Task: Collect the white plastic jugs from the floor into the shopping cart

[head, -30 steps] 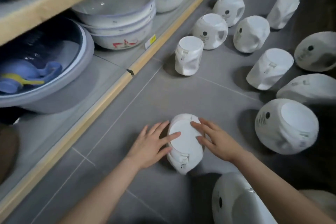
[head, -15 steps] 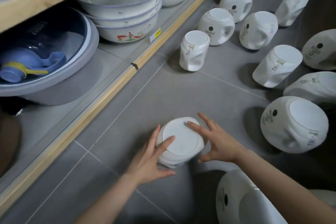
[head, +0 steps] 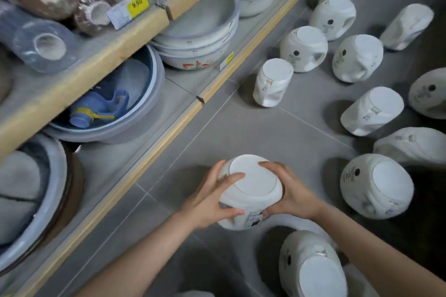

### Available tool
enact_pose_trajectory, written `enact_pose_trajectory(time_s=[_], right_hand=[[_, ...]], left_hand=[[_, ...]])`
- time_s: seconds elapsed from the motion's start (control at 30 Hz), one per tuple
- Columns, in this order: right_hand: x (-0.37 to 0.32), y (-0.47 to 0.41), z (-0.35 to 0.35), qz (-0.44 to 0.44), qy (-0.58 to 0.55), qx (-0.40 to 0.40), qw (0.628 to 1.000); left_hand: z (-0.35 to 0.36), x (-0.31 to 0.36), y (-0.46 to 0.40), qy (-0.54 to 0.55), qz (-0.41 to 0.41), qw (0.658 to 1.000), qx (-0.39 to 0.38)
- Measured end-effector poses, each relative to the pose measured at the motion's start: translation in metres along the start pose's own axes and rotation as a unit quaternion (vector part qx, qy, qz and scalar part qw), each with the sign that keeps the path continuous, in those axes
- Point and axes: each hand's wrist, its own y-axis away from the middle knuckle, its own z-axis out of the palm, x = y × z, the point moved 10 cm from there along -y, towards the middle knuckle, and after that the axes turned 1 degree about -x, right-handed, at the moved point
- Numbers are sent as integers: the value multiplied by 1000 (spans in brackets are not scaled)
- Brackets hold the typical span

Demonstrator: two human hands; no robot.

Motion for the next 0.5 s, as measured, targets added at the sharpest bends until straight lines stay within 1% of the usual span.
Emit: enact_pose_trajectory(time_s=[0.1,0.17,0.3,0.4,0.5], right_hand=[[-85,19,-52,10,13,-2,1000],[-150,31,-89,12,15,-4,1000],[-285,66,-159,-6,-35,3,999],[-382,93,-202,-31,-86,20,996],[-468,119,-232,-55,-118,26,991]], left_hand=[[-72,64,24,22,-12,1000,1],[-128,110,42,35,-20,999,18],[-254,213,86,20,16,993,112],[-331,286,125,52,31,987,150],[-389,343,165,78,24,979,184]])
